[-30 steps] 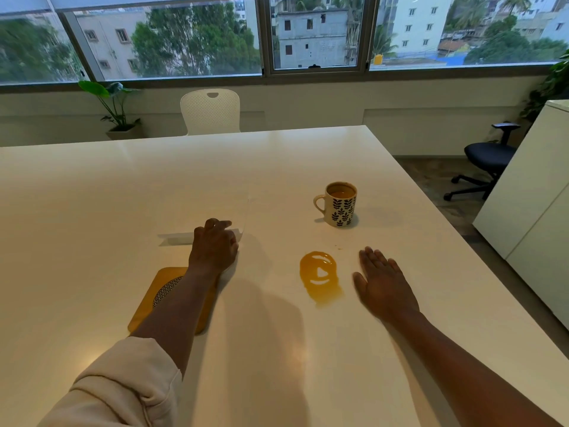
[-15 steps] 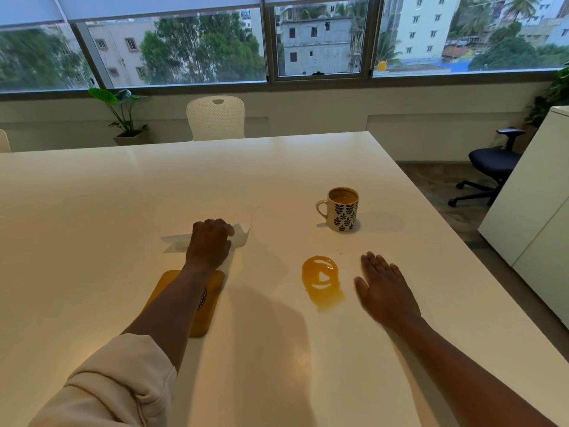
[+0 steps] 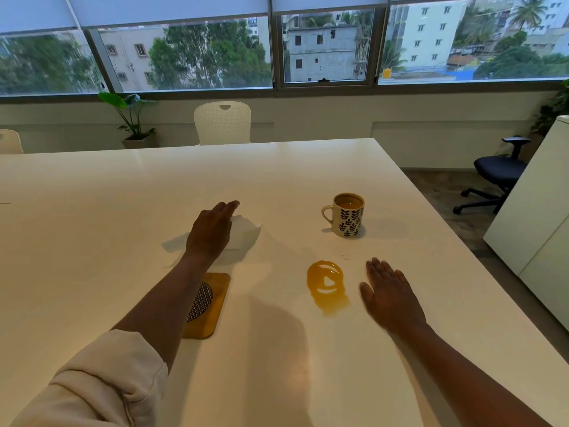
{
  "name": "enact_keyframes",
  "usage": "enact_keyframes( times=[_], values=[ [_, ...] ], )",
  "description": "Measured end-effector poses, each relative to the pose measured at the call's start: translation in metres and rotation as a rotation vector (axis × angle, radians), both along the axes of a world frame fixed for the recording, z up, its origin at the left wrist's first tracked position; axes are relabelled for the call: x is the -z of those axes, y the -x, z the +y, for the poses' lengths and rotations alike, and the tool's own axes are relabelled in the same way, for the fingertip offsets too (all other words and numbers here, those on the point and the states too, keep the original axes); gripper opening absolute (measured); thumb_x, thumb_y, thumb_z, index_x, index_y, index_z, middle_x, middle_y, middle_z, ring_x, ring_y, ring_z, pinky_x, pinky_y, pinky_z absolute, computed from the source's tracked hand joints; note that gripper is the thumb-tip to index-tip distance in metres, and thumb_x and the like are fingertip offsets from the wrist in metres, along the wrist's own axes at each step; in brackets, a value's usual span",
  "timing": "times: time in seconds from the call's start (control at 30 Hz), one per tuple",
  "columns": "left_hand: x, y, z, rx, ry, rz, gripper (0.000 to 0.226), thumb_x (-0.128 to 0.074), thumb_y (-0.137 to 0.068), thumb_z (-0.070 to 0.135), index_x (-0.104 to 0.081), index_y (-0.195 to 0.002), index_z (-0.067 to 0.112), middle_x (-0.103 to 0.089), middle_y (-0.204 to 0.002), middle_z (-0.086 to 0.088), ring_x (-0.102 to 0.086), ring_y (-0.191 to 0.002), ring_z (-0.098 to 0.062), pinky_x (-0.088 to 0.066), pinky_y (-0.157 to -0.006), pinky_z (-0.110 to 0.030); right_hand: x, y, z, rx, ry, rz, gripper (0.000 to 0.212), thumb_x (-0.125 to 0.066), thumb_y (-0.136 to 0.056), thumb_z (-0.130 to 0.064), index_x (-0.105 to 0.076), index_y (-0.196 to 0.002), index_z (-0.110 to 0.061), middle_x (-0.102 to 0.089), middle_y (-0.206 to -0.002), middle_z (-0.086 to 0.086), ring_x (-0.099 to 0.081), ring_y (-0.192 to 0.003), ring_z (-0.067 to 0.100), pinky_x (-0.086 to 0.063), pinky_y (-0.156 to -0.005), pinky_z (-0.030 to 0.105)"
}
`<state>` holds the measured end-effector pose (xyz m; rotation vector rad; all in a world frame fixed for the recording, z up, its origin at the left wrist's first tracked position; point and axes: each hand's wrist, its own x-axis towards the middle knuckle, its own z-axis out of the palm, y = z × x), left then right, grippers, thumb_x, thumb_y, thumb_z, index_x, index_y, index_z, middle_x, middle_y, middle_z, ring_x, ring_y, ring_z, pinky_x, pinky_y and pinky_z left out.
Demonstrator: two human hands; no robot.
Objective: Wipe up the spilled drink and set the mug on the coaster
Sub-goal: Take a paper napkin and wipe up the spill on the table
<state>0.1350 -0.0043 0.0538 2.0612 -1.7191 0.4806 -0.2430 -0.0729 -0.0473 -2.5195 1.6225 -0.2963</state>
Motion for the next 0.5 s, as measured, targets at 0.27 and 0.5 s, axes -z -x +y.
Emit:
enact_keyframes(
  times=[0.27, 0.5],
  values=[
    [-0.025, 0.006, 0.006, 0.006, 0.062, -0.010, 0.033, -0.059, -0.090, 0.000, -0.065, -0.120, 0.012, -0.064, -0.114, -0.006, -0.067, -0.087, -0.035, -0.056, -0.070, -0.040, -0.001, 0.000, 0.000, 0.001, -0.015, 0.003, 0.061, -0.027, -0.102, -0.042, -0.017, -0.155, -0.015, -0.014, -0.164, 0.002, -0.011, -0.152, 0.017, -0.008, -0.123, 0.037],
    [-0.045, 0.020, 0.011, 0.075, 0.123, 0.013, 0.031, -0.062, -0.090, 0.004, -0.066, -0.120, 0.010, -0.066, -0.113, -0.008, -0.067, -0.092, -0.032, -0.057, -0.078, -0.038, -0.005, -0.001, -0.006, -0.001, -0.079, -0.028, 0.061, -0.035, -0.101, -0.038, -0.020, -0.154, -0.013, -0.017, -0.163, 0.006, -0.013, -0.151, 0.022, -0.011, -0.123, 0.041]
  ],
)
